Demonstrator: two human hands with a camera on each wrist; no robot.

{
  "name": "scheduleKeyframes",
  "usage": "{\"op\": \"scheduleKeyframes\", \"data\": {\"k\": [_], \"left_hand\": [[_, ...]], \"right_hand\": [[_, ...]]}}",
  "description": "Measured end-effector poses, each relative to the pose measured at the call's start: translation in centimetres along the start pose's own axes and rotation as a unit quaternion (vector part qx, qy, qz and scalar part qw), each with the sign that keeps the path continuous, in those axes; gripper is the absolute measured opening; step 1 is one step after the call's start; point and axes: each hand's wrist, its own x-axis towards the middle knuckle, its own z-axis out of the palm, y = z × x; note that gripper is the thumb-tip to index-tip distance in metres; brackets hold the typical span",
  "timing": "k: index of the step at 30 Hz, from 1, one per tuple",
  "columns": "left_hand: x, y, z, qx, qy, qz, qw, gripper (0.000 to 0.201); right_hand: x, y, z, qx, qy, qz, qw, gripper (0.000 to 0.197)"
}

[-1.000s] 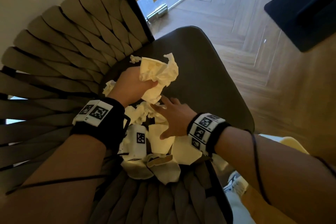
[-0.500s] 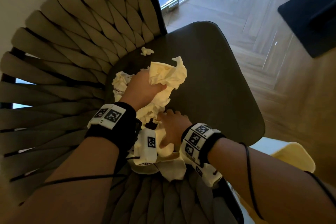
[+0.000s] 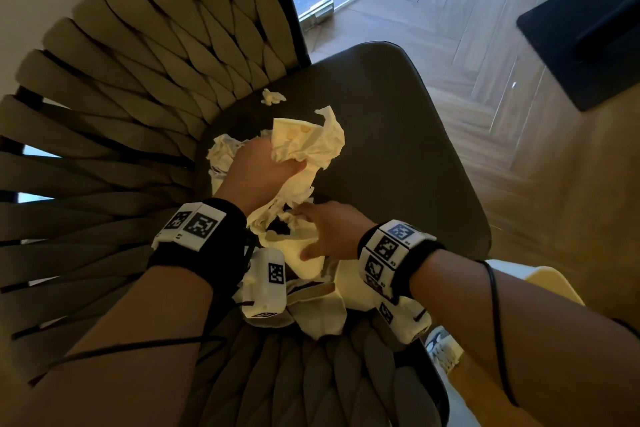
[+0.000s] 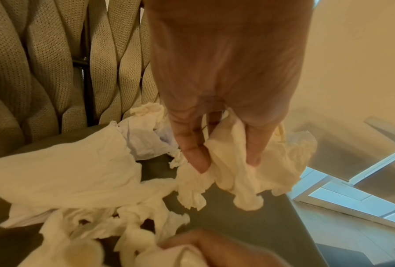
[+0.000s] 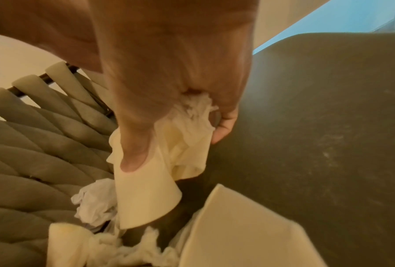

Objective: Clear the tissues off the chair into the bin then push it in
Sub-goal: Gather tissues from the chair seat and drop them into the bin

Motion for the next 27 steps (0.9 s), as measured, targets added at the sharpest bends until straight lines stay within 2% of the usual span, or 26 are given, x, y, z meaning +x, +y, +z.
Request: {"op": "scheduleKeyframes", "data": {"k": [2, 6, 10, 13, 16, 20, 23, 24, 27], "left_hand": [[-0.3, 1.0, 0.0, -0.008, -0.004, 0.006, 1.000, 0.029], [-1.1, 4.1, 1.0, 0.029, -0.010, 0.040, 0.999, 0.018], [-2.0, 8.2, 3.2, 0.032, -0.016, 0.079, 0.996, 0.032], [-2.6, 11.4, 6.2, 0.035, -0.055, 0.097, 0.993, 0.033], [-3.3, 14.5, 10.1, 0.045, -0.121, 0.120, 0.984, 0.021], [-6.0, 18.4, 17.4, 0.001, -0.230, 0.154, 0.961, 0.016], [-8.3, 20.3, 24.6, -0.022, -0.303, 0.160, 0.939, 0.007], [-9.0, 20.4, 27.2, -0.014, -0.320, 0.150, 0.935, 0.010], [-9.9, 19.2, 35.2, 0.034, -0.327, 0.123, 0.936, 0.039]], "right_hand": [[-1.3, 0.4, -1.1, 0.050, 0.025, 0.005, 0.998, 0.072], [-5.7, 2.2, -3.6, 0.194, 0.093, 0.038, 0.976, 0.064], [-13.1, 5.5, -4.2, 0.263, 0.144, 0.038, 0.953, 0.064], [-19.1, 8.8, -2.7, 0.289, 0.182, 0.052, 0.938, 0.064], [-24.8, 11.9, -0.8, 0.320, 0.220, 0.099, 0.916, 0.062], [-31.6, 17.0, 2.9, 0.393, 0.280, 0.181, 0.857, 0.058], [-35.0, 21.6, 6.8, 0.443, 0.319, 0.242, 0.802, 0.059], [-35.6, 23.1, 8.1, 0.459, 0.328, 0.265, 0.782, 0.059], [-36.3, 27.7, 12.4, 0.477, 0.357, 0.336, 0.729, 0.062]]}}
